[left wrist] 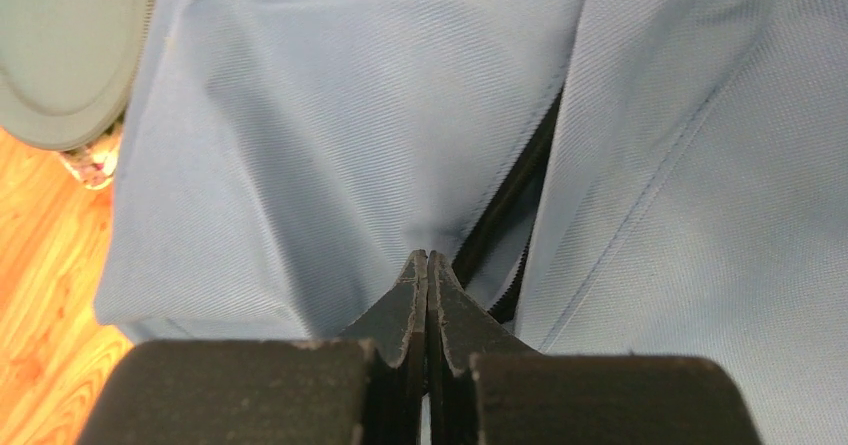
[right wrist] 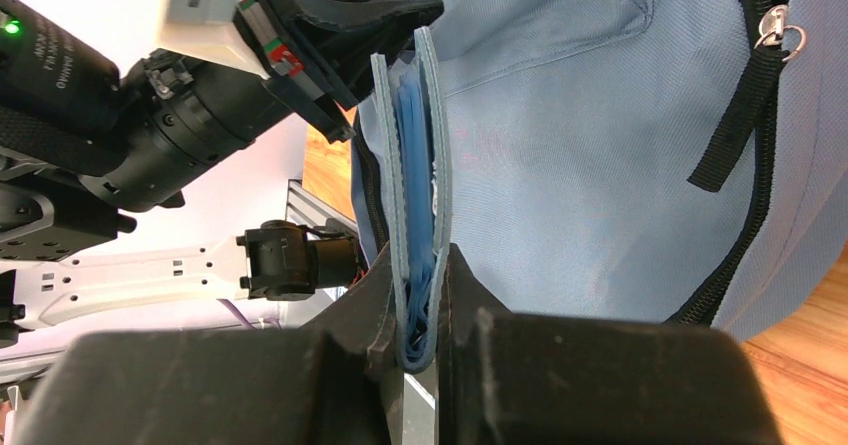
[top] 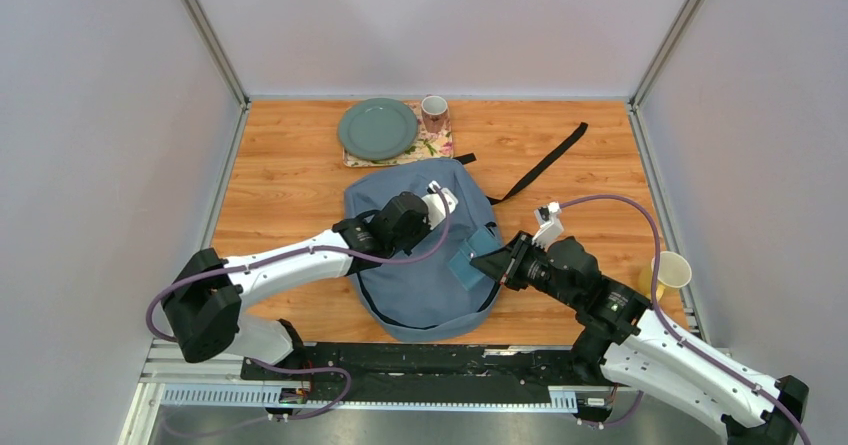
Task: Pack the student bag
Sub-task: Place the personal item in the student bag.
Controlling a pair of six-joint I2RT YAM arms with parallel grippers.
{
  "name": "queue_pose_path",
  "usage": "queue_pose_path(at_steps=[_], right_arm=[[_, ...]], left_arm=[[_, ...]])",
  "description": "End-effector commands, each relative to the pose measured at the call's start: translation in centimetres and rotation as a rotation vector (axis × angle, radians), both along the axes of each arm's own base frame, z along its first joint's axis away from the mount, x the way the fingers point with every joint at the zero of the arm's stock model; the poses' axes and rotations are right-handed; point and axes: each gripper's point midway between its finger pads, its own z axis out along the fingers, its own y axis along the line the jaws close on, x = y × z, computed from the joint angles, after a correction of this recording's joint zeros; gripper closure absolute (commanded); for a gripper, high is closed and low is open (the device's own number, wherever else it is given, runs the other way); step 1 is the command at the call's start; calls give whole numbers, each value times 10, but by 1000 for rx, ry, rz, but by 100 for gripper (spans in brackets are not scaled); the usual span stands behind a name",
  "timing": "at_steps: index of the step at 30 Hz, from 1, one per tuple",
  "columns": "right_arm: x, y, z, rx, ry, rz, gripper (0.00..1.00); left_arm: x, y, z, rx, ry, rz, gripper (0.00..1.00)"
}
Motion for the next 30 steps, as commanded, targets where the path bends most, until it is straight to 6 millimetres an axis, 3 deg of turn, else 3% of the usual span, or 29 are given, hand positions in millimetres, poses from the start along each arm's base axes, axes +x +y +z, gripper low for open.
queue_pose_path(at_steps=[1,7,10,14,18,24,25,26,30], right_arm=[[6,-1,21,27,-47,-23,100],[6,-1,20,25,-48,-20,100],[6,-1,21,29,-48,-18,100],[5,-1,21,29,-50,-17,100],[5,-1,19,27,-45,-17,100],[6,-2,18,23,-43,-20,100],[6,-2,18,22,-44,-21,100],[6,-2,17,22,-42,-19,100],[7,-1,15,10,-36,-18,100]], left_arm=[[7,6,31,-34,-62,34,100],[0,2,20,-39,6,-13,99],[-6,-1,3,-17,84,-47,80],[-18,-12,-13,-8,193,-142,74],[-33,-28,-12,-48,280,-242,71],[-40,-35,-13,-66,311,-294,68],[-38,-35,-14,-61,310,-283,43],[-37,-34,-20,-44,318,-277,30],[-41,-34,-34,-27,359,-280,30]])
